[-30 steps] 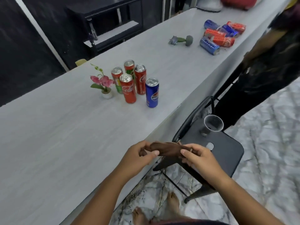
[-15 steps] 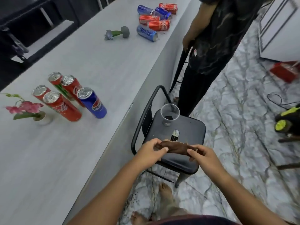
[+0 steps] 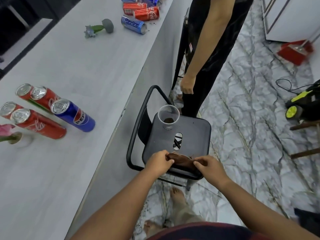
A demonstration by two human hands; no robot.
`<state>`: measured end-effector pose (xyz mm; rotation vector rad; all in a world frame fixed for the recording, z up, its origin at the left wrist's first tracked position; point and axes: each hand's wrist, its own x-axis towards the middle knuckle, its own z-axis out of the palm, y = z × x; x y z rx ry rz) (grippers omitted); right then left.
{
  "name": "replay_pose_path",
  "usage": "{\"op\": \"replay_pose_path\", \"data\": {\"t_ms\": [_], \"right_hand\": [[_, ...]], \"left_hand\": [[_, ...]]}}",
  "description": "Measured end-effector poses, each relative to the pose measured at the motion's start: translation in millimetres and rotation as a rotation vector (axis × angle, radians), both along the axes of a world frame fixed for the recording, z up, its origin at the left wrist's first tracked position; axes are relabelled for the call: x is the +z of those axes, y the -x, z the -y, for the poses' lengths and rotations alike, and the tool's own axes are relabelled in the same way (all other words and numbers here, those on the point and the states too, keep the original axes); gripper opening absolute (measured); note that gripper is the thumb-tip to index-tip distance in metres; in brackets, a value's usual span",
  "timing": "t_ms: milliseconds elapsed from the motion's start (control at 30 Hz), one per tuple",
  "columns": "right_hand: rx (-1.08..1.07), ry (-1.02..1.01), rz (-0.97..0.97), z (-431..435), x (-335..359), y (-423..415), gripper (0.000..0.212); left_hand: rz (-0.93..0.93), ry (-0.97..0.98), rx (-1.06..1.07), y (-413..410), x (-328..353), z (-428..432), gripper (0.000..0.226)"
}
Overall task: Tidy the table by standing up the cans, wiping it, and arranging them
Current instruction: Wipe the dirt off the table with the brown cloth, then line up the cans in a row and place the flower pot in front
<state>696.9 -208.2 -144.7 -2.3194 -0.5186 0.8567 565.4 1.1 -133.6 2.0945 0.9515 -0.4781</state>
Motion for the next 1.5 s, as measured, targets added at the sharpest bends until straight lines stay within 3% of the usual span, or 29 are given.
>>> {"op": "replay_pose_path", "data": {"t_ms": [167,533,933,1200,1500], "right_hand": [[-0.052,-0.079,0.018,-0.2,5.7,1.0,0.013],[0.232,-0.259,0.063,-43.5,80.8,39.4,0.041],[0.530,-0.430,0.144,-119.9,128.1,123.6,0.053],[0.617,-0.419,0.130,-150.1,136.7,170.2,0.051],[0.588,-0.427,0.091,-173.8,140.4,205.6,0.055]], "left_hand": [[0.076,-0.121,-0.053,4.8,18.9,5.5,0.062],[0.356,-0.354,0.056,70.5,101.2,13.4,0.046],[0.395,-0.529,0.420,211.1,126.9,-19.5,0.038],[0.376,-0.569,0.537,287.3,126.3,-32.8,0.040],[0.458,-0.489,0.627,313.2,111.2,-46.6,0.037]]}}
